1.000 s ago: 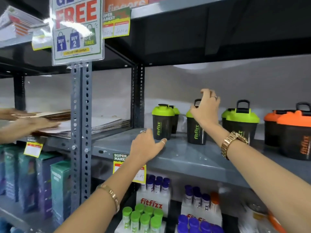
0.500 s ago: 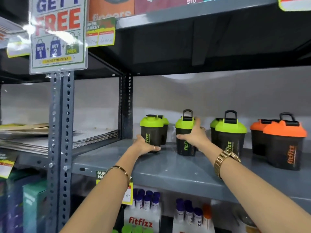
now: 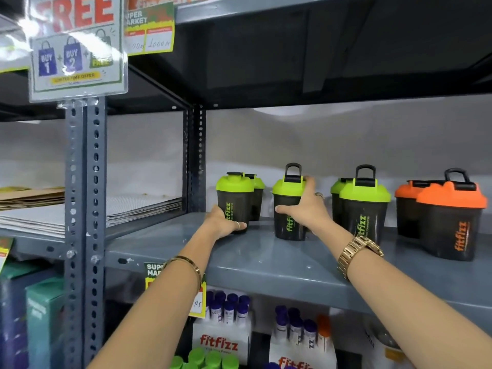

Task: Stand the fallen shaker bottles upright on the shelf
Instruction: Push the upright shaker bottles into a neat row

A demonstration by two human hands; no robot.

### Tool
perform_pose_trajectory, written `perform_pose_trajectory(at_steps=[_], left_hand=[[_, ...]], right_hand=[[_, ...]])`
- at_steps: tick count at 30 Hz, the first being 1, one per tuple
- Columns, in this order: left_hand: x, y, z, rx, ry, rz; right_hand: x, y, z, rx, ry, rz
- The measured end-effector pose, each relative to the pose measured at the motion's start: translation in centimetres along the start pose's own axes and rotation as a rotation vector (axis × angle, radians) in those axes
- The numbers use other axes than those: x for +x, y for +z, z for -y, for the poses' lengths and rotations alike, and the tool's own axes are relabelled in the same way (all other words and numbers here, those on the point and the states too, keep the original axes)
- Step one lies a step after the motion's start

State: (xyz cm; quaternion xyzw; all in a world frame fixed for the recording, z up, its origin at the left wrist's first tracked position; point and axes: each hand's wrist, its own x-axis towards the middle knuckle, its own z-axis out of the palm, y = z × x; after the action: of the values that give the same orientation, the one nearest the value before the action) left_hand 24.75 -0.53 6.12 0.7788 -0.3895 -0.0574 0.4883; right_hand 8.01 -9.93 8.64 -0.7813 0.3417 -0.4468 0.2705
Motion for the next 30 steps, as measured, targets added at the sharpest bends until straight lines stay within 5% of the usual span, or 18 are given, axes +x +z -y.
perform_pose_trajectory(at_steps=[10,20,30], left_hand=[[-0.5,0.0,-0.1,-0.004,-0.003,-0.030],[-2.8,-0.3,-1.5,0.144,0.466,-0.622],[-6.7,5.8,-8.0,0.034,0.791,-0.464]], right_hand=[[-0.3,0.2,0.0,0.053,0.005,-0.022],[-2.3,-5.2,0.6,-0.110,-0.357,-0.446],[-3.3,-14.0,-4.2,-0.367,-0.422,-0.599]])
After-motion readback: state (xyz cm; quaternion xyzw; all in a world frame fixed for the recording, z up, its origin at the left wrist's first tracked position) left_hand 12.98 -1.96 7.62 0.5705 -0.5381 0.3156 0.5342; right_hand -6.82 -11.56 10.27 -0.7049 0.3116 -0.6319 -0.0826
